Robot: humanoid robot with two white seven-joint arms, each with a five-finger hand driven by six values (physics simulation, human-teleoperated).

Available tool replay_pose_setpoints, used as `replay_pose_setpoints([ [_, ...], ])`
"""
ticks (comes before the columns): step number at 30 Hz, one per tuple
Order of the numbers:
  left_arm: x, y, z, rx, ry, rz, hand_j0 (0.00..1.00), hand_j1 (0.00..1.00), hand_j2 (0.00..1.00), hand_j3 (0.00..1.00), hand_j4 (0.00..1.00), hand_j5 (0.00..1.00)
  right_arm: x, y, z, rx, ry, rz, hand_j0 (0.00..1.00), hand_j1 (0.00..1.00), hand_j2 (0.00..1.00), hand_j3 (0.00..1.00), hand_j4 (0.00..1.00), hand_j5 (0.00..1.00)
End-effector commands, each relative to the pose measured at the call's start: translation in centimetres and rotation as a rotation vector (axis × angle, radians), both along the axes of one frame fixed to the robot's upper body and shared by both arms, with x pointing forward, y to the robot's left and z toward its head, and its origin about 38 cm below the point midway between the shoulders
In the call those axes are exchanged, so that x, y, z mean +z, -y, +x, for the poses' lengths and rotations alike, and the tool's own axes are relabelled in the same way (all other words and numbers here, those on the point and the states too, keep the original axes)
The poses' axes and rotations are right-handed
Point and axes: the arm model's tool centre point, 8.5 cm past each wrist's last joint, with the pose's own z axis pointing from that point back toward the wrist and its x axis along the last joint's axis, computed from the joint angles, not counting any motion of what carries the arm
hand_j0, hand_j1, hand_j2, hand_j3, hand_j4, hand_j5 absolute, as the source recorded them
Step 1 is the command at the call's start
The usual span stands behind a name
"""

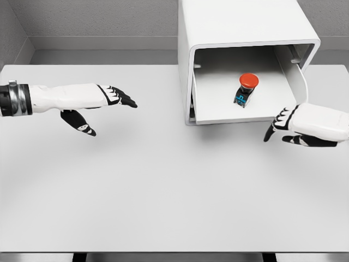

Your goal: Slide open multi-storey tabletop storage cabinets and put open load switch and slide close multi-storey tabletop storage cabinets

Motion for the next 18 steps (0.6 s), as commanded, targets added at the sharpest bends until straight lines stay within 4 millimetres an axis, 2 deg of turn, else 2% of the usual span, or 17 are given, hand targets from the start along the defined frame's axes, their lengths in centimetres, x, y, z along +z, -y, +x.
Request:
replay_pose_setpoints([
  [1,0.1,0.0,0.0,0.004,-0.003,-0.006,1.00,1.00,1.00,1.00,1.00,1.00,-0.4,-0.2,0.0,0.004,-0.011,0.002,0.59,0.59,0.59,0.59,0.59,0.59],
  [8,0.0,-0.1,0.0,0.004,-0.005,-0.007,1.00,1.00,1.00,1.00,1.00,1.00,0.0,-1.4,0.8,0.032,0.008,0.009,0.60,0.60,0.60,0.60,0.60,0.60],
  [13,0.0,-0.1,0.0,0.004,-0.004,-0.006,1.00,1.00,1.00,1.00,1.00,1.00,-0.9,-2.5,1.8,0.050,0.000,-0.010,0.60,0.60,0.60,0.60,0.60,0.60],
  [18,0.0,-0.1,0.0,0.004,-0.005,-0.007,1.00,1.00,1.00,1.00,1.00,1.00,-1.2,-2.5,2.7,0.039,-0.009,-0.006,0.60,0.60,0.60,0.60,0.60,0.60],
])
